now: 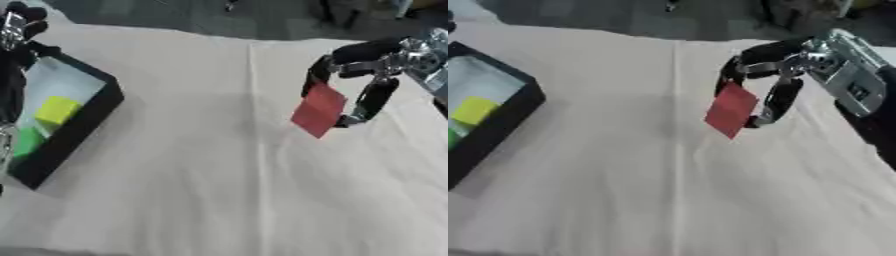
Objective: Pick up the objects with one hand, pass them to the other hand, and then place them into the box on the other side of the table.
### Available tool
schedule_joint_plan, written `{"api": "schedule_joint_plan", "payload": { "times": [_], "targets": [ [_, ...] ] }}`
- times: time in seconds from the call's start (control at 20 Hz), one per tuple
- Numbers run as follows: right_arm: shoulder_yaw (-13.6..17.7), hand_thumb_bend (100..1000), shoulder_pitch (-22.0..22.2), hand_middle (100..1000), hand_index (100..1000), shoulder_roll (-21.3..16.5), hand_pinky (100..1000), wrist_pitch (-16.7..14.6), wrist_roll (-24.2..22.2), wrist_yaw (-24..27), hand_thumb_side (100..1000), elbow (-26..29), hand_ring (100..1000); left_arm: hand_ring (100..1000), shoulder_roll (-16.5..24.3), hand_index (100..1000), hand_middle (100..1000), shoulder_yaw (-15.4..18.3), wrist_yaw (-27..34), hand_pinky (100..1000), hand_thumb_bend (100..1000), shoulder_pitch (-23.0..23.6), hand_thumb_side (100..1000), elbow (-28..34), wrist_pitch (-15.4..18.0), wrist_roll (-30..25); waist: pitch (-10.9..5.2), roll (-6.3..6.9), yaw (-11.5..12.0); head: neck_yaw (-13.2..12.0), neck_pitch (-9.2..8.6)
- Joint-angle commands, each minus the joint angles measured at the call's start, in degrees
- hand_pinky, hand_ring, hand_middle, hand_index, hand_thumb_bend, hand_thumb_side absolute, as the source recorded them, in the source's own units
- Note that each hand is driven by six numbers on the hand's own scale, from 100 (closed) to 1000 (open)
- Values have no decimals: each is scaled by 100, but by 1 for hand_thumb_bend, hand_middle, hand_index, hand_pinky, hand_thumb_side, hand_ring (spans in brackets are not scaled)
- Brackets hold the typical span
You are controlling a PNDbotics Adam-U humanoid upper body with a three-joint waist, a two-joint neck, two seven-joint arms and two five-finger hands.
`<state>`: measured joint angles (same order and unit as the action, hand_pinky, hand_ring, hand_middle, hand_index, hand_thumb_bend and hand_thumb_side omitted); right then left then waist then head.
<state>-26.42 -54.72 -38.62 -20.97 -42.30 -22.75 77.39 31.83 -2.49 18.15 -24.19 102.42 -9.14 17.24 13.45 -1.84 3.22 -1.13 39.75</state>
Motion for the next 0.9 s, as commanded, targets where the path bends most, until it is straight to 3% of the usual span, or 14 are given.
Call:
{"api": "schedule_joint_plan", "payload": {
  "times": [0.05,0.3,0.6,0.65,0.7,0.75,0.8,0.9],
  "targets": [
    [528,100,143,370,499,-71,719,405,468,49,100,258,562,893,148,757,801,68,-25,742,100,-76,725,146,3,5,-85,42,3,-20,-105],
    [1014,100,666,328,485,416,703,1096,1671,19,100,624,513,895,103,761,804,9,-128,743,100,-131,707,246,-10,-81,-73,73,36,-4,-186],
    [1040,100,1237,294,475,1126,663,1822,2946,453,100,917,466,906,32,805,831,-182,-856,754,123,-239,592,590,13,-433,-58,96,101,78,-207],
    [1051,100,1319,287,472,1243,654,1918,3097,606,147,960,459,907,18,812,834,-223,-1073,758,134,-257,558,664,43,-539,-55,98,110,91,-215],
    [1063,100,1392,281,468,1352,647,2005,3222,810,266,1007,452,909,4,816,837,-259,-1291,762,149,-270,512,735,83,-648,-51,101,117,102,-227],
    [1082,100,1459,276,466,1457,642,2078,3319,1064,331,1061,447,911,-13,820,841,-298,-1495,765,236,-281,438,802,138,-765,-47,102,123,111,-244],
    [1102,100,1515,277,466,1539,642,2138,3386,1332,362,1115,447,911,-34,820,843,-333,-1655,765,168,-287,479,849,194,-877,-43,103,128,118,-257],
    [1114,100,1563,277,466,1579,642,2230,3438,1664,362,1199,447,911,-65,820,843,-356,-1832,765,168,-289,479,874,255,-1006,-41,102,134,125,-267]
  ]
}}
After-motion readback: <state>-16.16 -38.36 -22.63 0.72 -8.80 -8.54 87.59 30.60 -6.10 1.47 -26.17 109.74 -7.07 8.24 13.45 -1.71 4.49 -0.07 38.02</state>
